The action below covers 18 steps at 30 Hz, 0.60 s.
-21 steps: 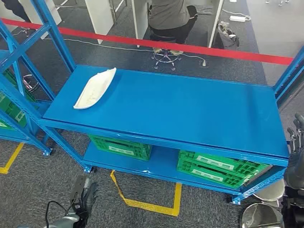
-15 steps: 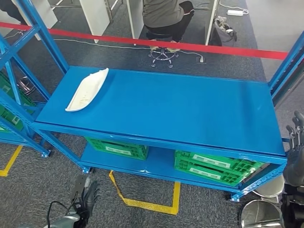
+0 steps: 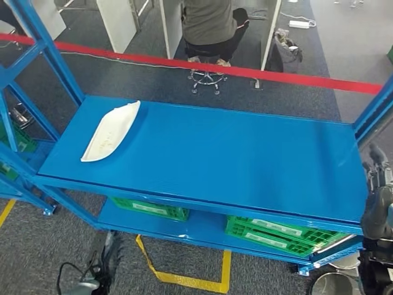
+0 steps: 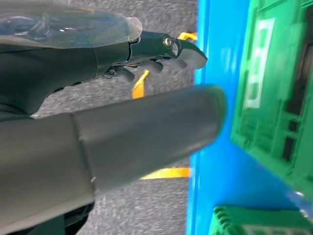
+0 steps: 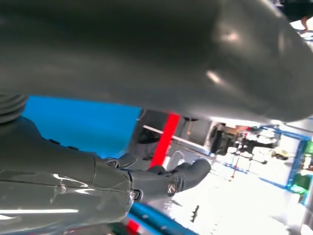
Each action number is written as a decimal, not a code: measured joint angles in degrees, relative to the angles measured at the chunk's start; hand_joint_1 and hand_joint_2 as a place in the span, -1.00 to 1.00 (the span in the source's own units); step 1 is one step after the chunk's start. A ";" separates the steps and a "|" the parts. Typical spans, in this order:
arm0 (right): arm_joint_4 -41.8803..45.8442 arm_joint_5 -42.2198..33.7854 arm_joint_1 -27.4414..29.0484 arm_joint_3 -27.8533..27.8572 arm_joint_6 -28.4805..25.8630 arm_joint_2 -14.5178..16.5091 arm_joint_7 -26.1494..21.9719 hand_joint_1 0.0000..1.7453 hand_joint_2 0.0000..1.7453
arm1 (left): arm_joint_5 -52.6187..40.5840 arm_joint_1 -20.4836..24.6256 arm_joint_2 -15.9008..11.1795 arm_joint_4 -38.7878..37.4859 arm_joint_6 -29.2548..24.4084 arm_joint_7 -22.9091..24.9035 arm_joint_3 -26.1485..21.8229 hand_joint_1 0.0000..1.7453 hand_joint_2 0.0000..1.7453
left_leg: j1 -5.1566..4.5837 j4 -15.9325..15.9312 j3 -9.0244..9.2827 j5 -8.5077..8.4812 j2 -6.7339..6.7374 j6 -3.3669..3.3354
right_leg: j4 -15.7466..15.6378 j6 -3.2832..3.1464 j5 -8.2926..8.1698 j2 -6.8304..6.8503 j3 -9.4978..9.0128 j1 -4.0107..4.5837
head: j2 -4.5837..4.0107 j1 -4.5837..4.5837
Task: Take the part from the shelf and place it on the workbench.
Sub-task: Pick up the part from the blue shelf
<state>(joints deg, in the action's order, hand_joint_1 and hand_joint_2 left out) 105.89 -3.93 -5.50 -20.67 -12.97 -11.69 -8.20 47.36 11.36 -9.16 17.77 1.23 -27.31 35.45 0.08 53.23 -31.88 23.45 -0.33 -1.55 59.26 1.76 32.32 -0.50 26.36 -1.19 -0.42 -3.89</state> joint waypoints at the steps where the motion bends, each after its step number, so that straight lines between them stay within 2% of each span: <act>1: -0.02 0.01 -0.06 -0.03 -0.01 0.00 0.00 -1.00 -1.00 | 0.00 0.00 0.01 0.00 -0.04 -0.01 0.00 -1.00 -1.00 | -0.11 -0.02 0.48 0.42 0.01 -0.27 | 3.97 -0.02 1.29 0.07 2.20 0.09 | 0.00 0.30; 3: -0.15 0.00 -0.04 -0.04 -0.02 0.00 0.04 -1.00 -1.00 | -0.01 -0.09 0.04 0.00 -0.09 -0.01 0.00 -1.00 -1.00 | -0.32 -0.01 1.42 1.30 0.00 -0.54 | 10.95 -0.09 4.05 0.10 7.32 0.17 | 0.00 0.59; 4: -0.23 0.00 0.01 -0.05 -0.02 0.00 0.04 -1.00 -1.00 | -0.02 -0.16 0.07 0.00 -0.10 -0.01 0.00 -1.00 -1.00 | -0.42 0.00 2.04 1.79 -0.01 -0.57 | 11.96 -0.17 4.34 0.10 8.90 0.20 | 0.00 0.67; 5: -0.30 0.00 0.04 -0.05 -0.02 0.00 0.04 -1.00 -1.00 | -0.02 -0.21 0.10 0.00 -0.11 -0.01 0.00 -1.00 -1.00 | -0.50 0.01 2.81 2.29 -0.04 -0.54 | 10.81 -0.28 3.25 0.10 9.45 0.20 | 0.00 0.72; 6: -0.34 0.00 0.06 -0.05 -0.02 0.00 0.04 -1.00 -1.00 | -0.04 -0.23 0.17 0.00 -0.14 -0.01 0.00 -1.00 -1.00 | -0.56 0.02 3.67 2.82 -0.07 -0.47 | 7.76 -0.46 0.75 0.11 9.08 0.21 | 0.00 0.78; 7: -0.38 -0.04 0.06 -0.05 0.01 0.00 0.05 -1.00 -1.00 | -0.07 -0.24 0.26 -0.01 -0.18 -0.02 0.00 -1.00 -1.00 | -0.59 0.01 4.41 3.37 -0.11 -0.35 | 3.76 -0.72 -2.67 0.14 8.30 0.24 | 0.00 0.89; 8: -0.45 -0.16 0.04 -0.05 0.09 -0.01 0.09 -1.00 -1.00 | -0.10 -0.22 0.36 -0.01 -0.28 -0.03 0.00 -1.00 -1.00 | -0.66 0.08 5.01 3.86 -0.19 -0.15 | 0.44 -0.93 -4.93 0.21 7.68 0.40 | 0.00 0.96; 9: -0.55 -0.32 0.02 -0.06 0.22 -0.02 0.18 -1.00 -1.00 | -0.14 -0.15 0.43 -0.02 -0.43 -0.08 0.00 -1.00 -1.00 | -0.71 0.16 5.32 4.31 -0.23 0.14 | -1.75 -1.17 -6.47 0.27 7.10 0.54 | 0.00 1.04; 10: -0.65 -0.49 0.02 -0.06 0.35 -0.03 0.27 -1.00 -1.00 | -0.15 -0.11 0.48 -0.02 -0.57 -0.14 0.00 -1.00 -1.00 | -0.74 0.32 5.50 4.64 -0.25 0.46 | -2.74 -1.43 -7.19 0.32 6.89 0.66 | 0.00 1.12; 12: -0.78 -0.69 -0.09 -0.08 0.52 -0.04 0.37 -1.00 -1.00 | -0.15 0.00 0.49 -0.02 -0.75 -0.25 -0.01 -1.00 -1.00 | -0.76 0.56 5.55 5.09 -0.19 0.90 | -2.71 -1.78 -7.49 0.30 6.45 0.76 | 0.00 1.08; 14: -0.80 -0.98 -0.26 -0.11 0.80 -0.04 0.33 -1.00 -1.00 | -0.15 0.10 0.48 -0.02 -0.86 -0.31 -0.02 -1.00 -1.00 | -0.69 0.51 5.56 5.21 -0.07 0.91 | -2.69 -1.85 -7.88 0.17 6.42 0.87 | 0.00 0.89; 18: -0.80 -1.75 -0.33 -0.19 2.00 -0.04 0.10 -1.00 -1.00 | 0.01 0.37 0.37 -0.02 -1.44 -0.69 -0.08 -1.00 -1.00 | -0.58 -0.13 5.78 5.24 -0.01 0.90 | -2.71 -2.10 -7.56 0.06 6.53 1.01 | 0.00 0.76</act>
<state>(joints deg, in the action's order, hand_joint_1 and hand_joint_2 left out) 105.09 -5.68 -5.83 -20.86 -10.97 -11.74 -8.09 47.37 11.73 -8.79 17.75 -0.21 -28.00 35.38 -0.50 53.11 -26.10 28.69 -0.35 -0.65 56.55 -0.34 24.77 -0.44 32.89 -0.17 -0.42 -3.13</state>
